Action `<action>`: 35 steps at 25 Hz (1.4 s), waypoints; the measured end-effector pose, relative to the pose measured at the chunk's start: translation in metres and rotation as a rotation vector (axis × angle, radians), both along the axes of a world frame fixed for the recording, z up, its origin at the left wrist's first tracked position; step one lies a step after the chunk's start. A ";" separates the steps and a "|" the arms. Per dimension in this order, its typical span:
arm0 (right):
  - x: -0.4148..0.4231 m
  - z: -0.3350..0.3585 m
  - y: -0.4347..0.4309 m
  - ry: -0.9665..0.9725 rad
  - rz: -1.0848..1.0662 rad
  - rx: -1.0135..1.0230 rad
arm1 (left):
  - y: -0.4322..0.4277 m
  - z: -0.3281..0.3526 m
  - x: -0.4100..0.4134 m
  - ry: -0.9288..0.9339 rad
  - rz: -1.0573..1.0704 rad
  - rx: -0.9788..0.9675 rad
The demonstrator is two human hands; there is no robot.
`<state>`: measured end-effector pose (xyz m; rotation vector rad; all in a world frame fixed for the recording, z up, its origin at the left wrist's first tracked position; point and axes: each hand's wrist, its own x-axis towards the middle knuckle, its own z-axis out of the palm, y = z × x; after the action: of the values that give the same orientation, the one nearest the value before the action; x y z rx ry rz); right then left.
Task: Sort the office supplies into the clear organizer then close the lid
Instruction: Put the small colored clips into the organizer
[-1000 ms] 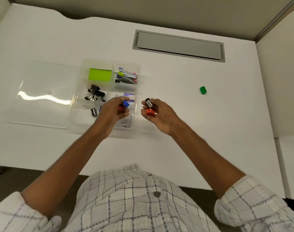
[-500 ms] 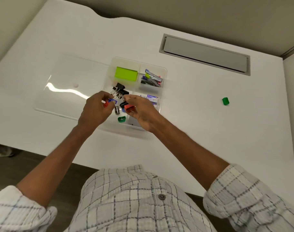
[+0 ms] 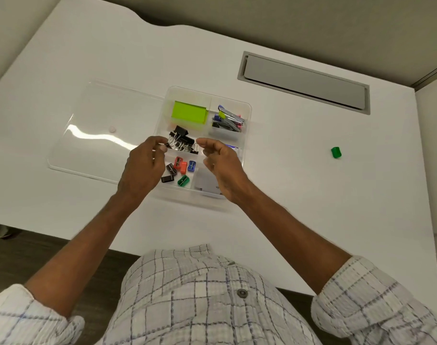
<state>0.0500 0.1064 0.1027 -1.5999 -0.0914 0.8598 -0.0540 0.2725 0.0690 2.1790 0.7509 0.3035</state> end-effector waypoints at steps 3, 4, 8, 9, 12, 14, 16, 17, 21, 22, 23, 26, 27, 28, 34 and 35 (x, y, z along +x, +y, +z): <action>0.006 -0.005 -0.019 -0.139 -0.019 -0.052 | -0.009 0.002 0.004 -0.041 -0.115 -0.038; 0.008 -0.006 -0.027 -0.181 -0.025 -0.076 | -0.015 0.002 0.007 -0.051 -0.159 -0.033; 0.020 -0.011 -0.067 -0.358 -0.055 -0.147 | -0.047 0.004 0.025 -0.039 -0.321 0.000; 0.023 -0.013 -0.079 -0.399 -0.076 -0.162 | -0.056 0.004 0.031 -0.038 -0.365 0.011; 0.035 -0.020 -0.115 -0.485 -0.131 -0.227 | -0.088 0.004 0.054 -0.060 -0.511 0.055; 0.044 -0.023 -0.139 -0.514 -0.165 -0.268 | -0.112 0.003 0.072 -0.069 -0.588 0.066; 0.054 -0.025 -0.162 -0.539 -0.201 -0.305 | -0.137 0.002 0.093 -0.068 -0.644 0.088; 0.059 -0.026 -0.174 -0.546 -0.223 -0.321 | -0.150 0.002 0.104 -0.068 -0.670 0.103; 0.081 -0.031 -0.214 -0.593 -0.267 -0.392 | -0.191 0.003 0.143 -0.065 -0.759 0.193; 0.087 -0.033 -0.224 -0.615 -0.268 -0.414 | -0.201 0.004 0.152 -0.057 -0.779 0.217; 0.093 -0.035 -0.233 -0.643 -0.262 -0.441 | -0.209 0.003 0.161 -0.046 -0.796 0.238; 0.113 -0.042 -0.257 -0.728 -0.237 -0.517 | -0.232 0.001 0.182 -0.007 -0.836 0.290; 0.121 -0.045 -0.265 -0.750 -0.231 -0.531 | -0.239 -0.001 0.189 0.007 -0.844 0.304; 0.128 -0.048 -0.272 -0.773 -0.226 -0.543 | -0.246 -0.003 0.194 0.022 -0.849 0.313; 0.170 -0.071 -0.297 -0.813 -0.118 -0.678 | -0.267 -0.023 0.211 0.122 -0.858 0.349; 0.177 -0.074 -0.299 -0.807 -0.068 -0.712 | -0.268 -0.027 0.212 0.147 -0.856 0.355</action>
<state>0.2270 -0.1926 0.0286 -2.5326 -0.3234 0.1261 0.1582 0.0047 0.0422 2.6502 -0.2269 -0.1844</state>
